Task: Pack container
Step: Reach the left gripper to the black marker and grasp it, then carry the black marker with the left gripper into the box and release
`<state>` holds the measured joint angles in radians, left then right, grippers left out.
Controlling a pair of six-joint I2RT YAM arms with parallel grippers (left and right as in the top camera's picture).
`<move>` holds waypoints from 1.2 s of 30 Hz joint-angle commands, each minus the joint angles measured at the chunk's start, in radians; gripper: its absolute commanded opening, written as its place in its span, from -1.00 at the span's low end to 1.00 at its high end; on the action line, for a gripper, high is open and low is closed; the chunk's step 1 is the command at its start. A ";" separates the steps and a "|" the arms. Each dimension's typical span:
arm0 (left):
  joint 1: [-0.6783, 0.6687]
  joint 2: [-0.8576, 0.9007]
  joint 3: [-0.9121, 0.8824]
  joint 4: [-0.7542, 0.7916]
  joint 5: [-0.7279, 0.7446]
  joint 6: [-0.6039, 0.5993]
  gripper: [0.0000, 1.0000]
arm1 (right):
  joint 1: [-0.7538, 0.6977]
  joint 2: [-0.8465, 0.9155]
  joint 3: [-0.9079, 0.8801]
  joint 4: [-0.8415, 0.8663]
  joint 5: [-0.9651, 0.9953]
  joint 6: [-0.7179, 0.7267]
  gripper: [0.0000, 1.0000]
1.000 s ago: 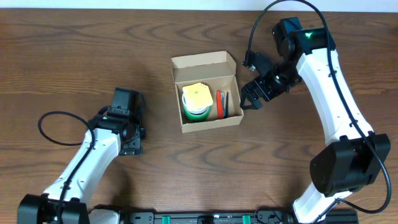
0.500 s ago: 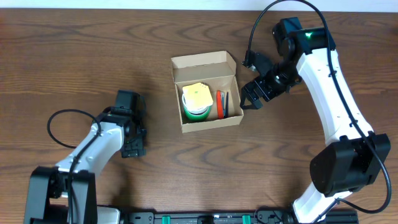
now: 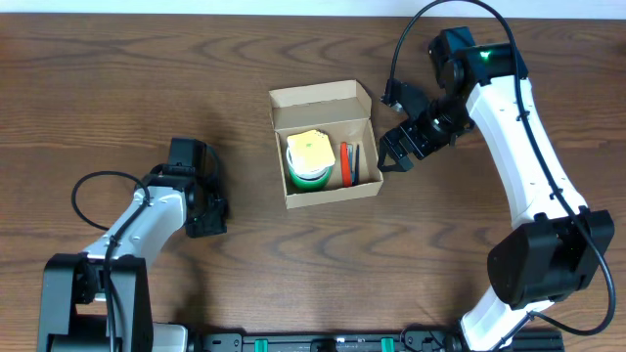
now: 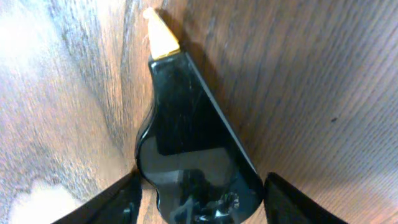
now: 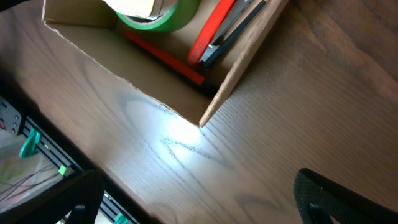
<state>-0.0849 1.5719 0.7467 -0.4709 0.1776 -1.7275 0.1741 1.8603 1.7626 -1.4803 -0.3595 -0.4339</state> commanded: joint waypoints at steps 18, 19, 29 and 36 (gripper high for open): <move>0.007 0.042 0.042 -0.110 -0.017 0.247 -0.58 | -0.003 -0.025 0.010 -0.001 -0.003 0.007 0.98; 0.007 0.042 0.059 -0.135 -0.023 0.281 -0.63 | -0.003 -0.025 0.010 -0.001 -0.003 0.007 0.98; 0.006 0.042 0.308 -0.383 -0.115 0.686 -0.89 | -0.003 -0.025 0.010 -0.001 -0.004 0.007 0.99; 0.005 0.036 0.457 -0.446 -0.116 0.956 -0.89 | -0.003 -0.025 0.010 -0.001 -0.003 0.007 0.99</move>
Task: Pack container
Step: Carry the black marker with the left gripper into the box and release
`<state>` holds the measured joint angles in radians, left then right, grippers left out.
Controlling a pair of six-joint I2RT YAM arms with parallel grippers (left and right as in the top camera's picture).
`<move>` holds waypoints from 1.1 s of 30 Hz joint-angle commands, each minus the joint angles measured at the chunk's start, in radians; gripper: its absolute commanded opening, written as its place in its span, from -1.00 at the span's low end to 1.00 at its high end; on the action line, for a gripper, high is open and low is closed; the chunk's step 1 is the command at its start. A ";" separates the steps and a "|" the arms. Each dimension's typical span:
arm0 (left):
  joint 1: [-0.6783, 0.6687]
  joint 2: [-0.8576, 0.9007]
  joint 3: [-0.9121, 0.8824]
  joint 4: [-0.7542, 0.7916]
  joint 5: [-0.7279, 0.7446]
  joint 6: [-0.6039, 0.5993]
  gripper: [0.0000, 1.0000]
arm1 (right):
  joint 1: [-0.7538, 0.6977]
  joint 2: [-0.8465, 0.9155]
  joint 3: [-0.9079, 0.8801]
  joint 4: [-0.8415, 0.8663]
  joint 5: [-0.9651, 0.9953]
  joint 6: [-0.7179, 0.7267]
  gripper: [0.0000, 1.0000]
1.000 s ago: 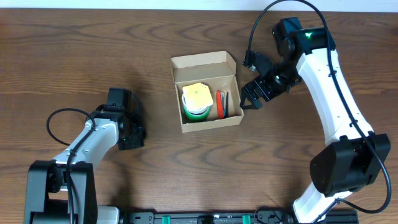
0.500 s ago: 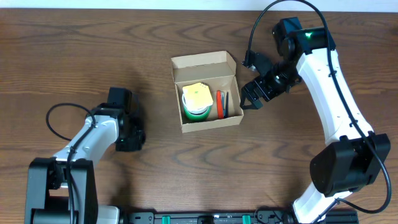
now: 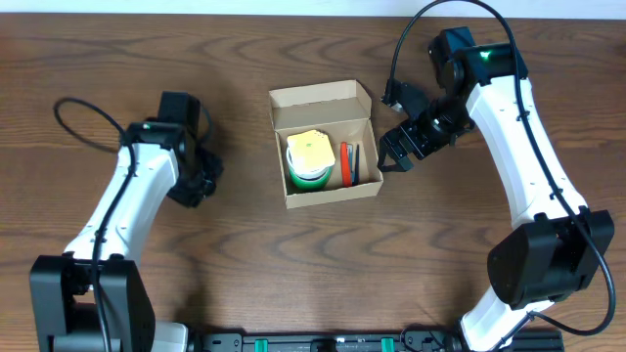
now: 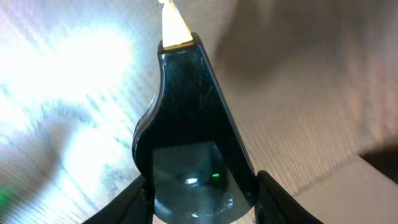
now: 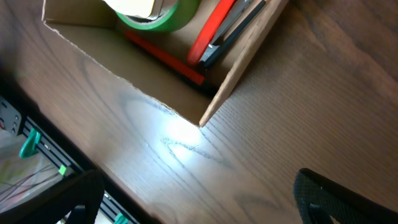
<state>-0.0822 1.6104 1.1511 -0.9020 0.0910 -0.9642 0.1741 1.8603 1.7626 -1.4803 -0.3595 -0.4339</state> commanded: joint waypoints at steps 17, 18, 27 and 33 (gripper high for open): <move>-0.190 -0.010 0.261 0.046 0.254 0.814 -0.88 | -0.003 -0.025 0.010 0.055 0.011 -0.004 0.98; -0.206 -0.010 0.267 0.046 0.254 0.829 -0.89 | -0.003 -0.025 0.010 0.055 0.011 0.003 0.98; -0.396 -0.009 0.278 0.167 0.247 0.863 -0.89 | -0.024 -0.028 0.010 0.032 0.097 0.045 0.98; -0.454 0.026 0.279 0.226 0.249 0.853 -0.89 | -0.068 -0.069 0.010 0.037 0.093 0.028 0.99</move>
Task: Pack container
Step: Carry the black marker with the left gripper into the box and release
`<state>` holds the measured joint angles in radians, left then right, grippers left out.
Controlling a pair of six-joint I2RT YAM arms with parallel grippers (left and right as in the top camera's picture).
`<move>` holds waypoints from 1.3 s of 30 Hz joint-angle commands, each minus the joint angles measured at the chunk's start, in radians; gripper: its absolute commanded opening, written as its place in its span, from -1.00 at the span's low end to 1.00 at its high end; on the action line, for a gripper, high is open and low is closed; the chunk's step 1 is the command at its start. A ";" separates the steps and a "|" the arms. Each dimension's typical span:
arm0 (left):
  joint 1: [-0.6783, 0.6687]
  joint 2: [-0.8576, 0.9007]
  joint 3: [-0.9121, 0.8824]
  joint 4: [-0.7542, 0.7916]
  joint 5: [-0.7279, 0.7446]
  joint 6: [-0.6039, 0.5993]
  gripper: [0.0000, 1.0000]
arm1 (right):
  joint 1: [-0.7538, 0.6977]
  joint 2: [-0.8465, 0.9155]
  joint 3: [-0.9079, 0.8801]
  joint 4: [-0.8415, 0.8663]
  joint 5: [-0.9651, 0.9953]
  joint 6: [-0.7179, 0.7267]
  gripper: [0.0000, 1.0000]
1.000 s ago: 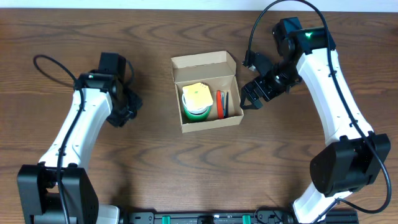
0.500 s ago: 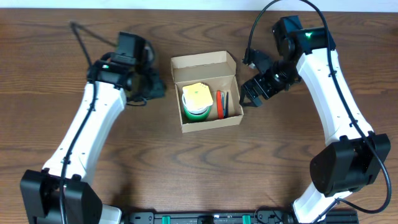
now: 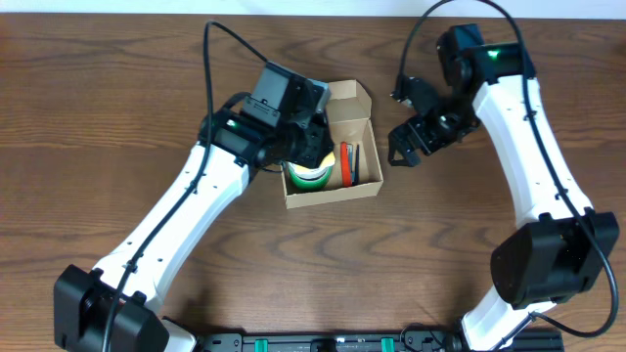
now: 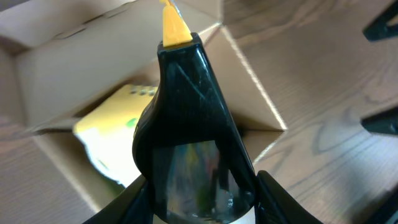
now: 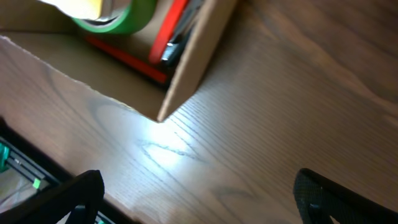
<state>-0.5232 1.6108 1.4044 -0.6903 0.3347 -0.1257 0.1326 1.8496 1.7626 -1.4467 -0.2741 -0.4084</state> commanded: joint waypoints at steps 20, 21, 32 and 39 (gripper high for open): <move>-0.133 0.282 0.222 -0.084 -0.059 -0.010 -0.84 | -0.094 -0.180 0.010 0.014 0.039 -0.034 0.98; -0.138 0.288 0.222 -0.085 -0.066 -0.021 -0.84 | -0.094 -0.180 0.010 0.014 0.039 -0.034 0.98; -0.147 0.358 0.222 -0.075 -0.106 -0.177 -0.82 | -0.093 -0.180 0.010 0.017 0.038 -0.034 0.99; -0.148 0.359 0.222 -0.034 -0.042 -0.159 -0.81 | -0.093 -0.180 0.010 0.018 0.038 -0.034 0.98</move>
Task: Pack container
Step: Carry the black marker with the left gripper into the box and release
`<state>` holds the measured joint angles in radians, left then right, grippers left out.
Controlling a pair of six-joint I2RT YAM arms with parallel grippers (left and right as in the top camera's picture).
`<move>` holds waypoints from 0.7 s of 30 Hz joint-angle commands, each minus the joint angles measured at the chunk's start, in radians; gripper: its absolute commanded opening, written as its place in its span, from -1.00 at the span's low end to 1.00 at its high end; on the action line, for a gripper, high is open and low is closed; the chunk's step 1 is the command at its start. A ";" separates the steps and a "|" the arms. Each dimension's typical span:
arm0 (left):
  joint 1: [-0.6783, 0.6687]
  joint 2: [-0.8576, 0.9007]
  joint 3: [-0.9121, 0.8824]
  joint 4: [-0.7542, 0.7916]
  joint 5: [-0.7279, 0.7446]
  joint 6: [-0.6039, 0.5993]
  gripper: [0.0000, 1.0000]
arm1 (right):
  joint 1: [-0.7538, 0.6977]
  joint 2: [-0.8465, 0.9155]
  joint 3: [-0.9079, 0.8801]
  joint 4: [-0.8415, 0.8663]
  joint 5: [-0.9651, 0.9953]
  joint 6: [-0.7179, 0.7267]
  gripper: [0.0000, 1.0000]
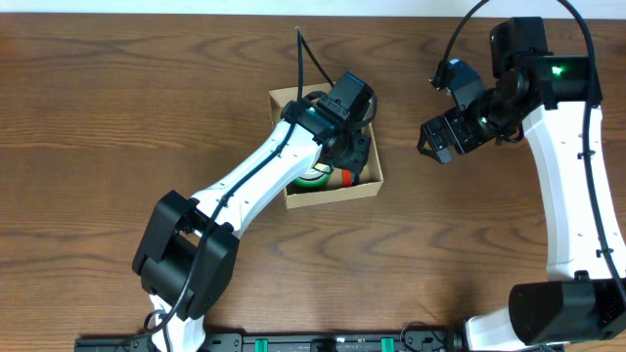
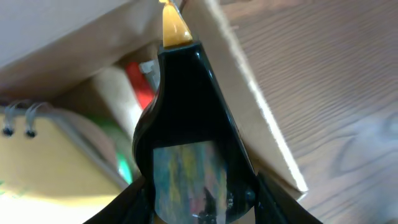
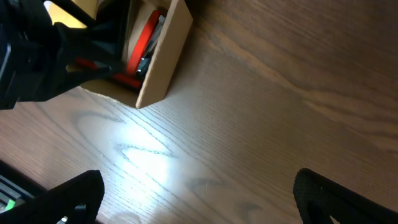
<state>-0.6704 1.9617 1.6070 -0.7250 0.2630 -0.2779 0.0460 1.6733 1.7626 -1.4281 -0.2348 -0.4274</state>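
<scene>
The open cardboard box sits at mid-table with a green tape roll, a yellow spiral notepad and red and dark pens inside. My left gripper is over the box's right half, shut on a glossy black item with a yellow tip. In the left wrist view that tip points down between the pens and the box's right wall. My right gripper hangs open to the right of the box, nothing between its fingers.
Brown wooden tabletop all round the box. The box's back flap stands open. In the right wrist view the box corner lies at the upper left, with my left arm dark beside it.
My left gripper, still holding the black item, has shifted from the box's left half to its right half and sits lower in it. My right gripper has drawn back to the right, away from the box.
My left gripper was on the black item down on the table at the far left. Then it held the item raised there, then over the box, and now in the box's right side. My right gripper stayed open by the box's right wall, then backed off.
</scene>
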 commanded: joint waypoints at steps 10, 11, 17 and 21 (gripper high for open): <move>-0.005 0.008 0.019 -0.023 0.027 -0.063 -0.67 | -0.006 -0.004 0.010 -0.001 -0.002 -0.014 0.98; -0.005 0.008 0.019 -0.022 0.026 -0.064 -0.51 | -0.006 -0.004 0.010 -0.001 -0.002 -0.014 0.98; -0.005 0.008 0.019 -0.010 0.027 -0.063 0.27 | -0.005 -0.004 0.010 -0.001 -0.011 -0.013 0.99; -0.005 0.007 0.019 0.005 0.045 -0.063 0.68 | -0.005 -0.004 0.010 -0.001 -0.056 0.010 0.99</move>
<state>-0.6716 1.9617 1.6070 -0.7258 0.2901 -0.3389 0.0460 1.6733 1.7626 -1.4281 -0.2470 -0.4271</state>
